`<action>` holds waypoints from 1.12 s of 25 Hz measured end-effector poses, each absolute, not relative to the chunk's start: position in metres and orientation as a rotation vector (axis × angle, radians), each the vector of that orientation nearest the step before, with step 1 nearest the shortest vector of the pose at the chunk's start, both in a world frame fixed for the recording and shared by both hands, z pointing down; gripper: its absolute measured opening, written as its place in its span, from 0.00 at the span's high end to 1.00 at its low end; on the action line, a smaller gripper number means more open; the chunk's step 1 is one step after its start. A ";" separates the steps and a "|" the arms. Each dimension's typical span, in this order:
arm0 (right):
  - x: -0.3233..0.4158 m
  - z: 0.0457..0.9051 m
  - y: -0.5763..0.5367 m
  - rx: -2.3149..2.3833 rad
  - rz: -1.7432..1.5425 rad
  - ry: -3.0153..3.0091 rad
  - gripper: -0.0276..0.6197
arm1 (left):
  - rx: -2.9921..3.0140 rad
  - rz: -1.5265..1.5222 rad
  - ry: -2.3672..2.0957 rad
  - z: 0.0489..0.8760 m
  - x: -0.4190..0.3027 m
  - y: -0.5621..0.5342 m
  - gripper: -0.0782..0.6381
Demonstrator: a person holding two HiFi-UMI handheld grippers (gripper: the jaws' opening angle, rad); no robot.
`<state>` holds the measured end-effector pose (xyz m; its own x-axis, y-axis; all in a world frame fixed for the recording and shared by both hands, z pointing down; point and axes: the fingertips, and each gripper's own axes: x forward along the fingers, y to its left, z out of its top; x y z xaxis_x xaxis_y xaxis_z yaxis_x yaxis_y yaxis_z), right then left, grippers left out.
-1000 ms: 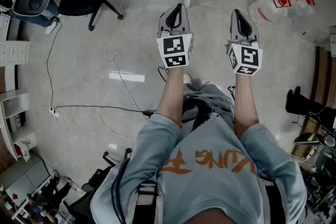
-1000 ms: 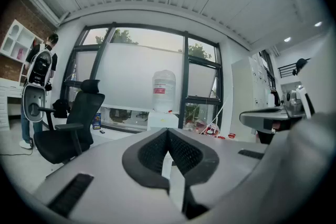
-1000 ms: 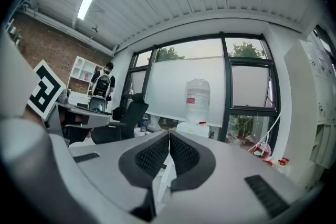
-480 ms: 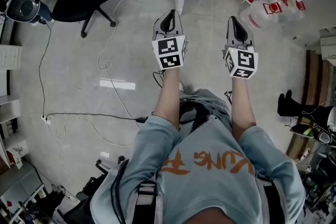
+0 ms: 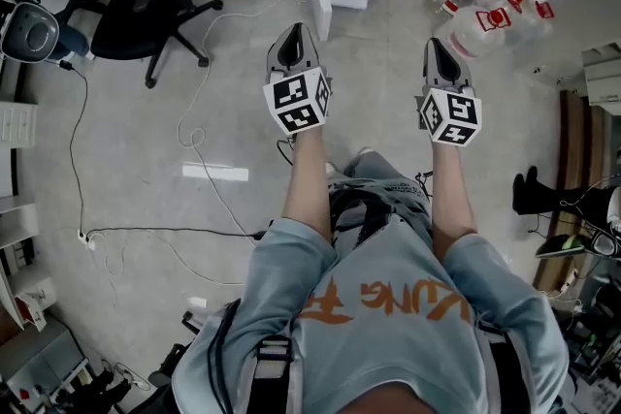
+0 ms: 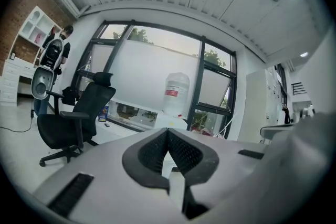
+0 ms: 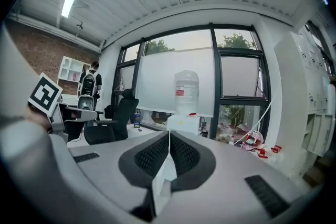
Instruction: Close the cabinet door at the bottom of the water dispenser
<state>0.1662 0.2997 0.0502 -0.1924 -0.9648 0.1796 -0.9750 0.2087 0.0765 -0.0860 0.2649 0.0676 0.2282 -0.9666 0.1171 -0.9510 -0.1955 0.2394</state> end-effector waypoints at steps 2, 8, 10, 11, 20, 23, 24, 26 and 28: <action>0.166 0.050 0.297 1.865 0.082 -2.297 0.91 | 2.270 -0.101 -1.776 0.065 -0.078 0.262 0.86; 0.184 0.065 0.280 1.884 0.150 -2.306 0.91 | 2.292 -0.090 -1.728 0.076 -0.060 0.250 0.86; 0.190 0.073 0.267 1.887 0.181 -2.315 0.91 | 2.258 -0.076 -1.766 0.082 -0.070 0.242 0.86; 0.190 0.076 0.259 1.881 0.191 -2.321 0.91 | 2.238 -0.072 -1.790 0.085 -0.077 0.237 0.86; 0.164 0.100 0.165 1.698 0.231 -2.407 0.91 | 2.078 0.015 -1.845 0.133 -0.085 0.170 0.86; 0.181 0.111 0.132 1.734 0.333 -2.406 0.91 | 2.098 0.119 -1.797 0.148 -0.063 0.145 0.86; 0.186 0.114 0.121 1.752 0.367 -2.408 0.91 | 2.116 0.152 -1.779 0.149 -0.055 0.134 0.86; 0.193 0.124 0.102 1.772 0.424 -2.409 0.91 | 2.137 0.207 -1.749 0.153 -0.042 0.113 0.86; 0.201 0.136 0.088 1.777 0.474 -2.402 0.91 | 2.130 0.246 -1.737 0.160 -0.034 0.097 0.86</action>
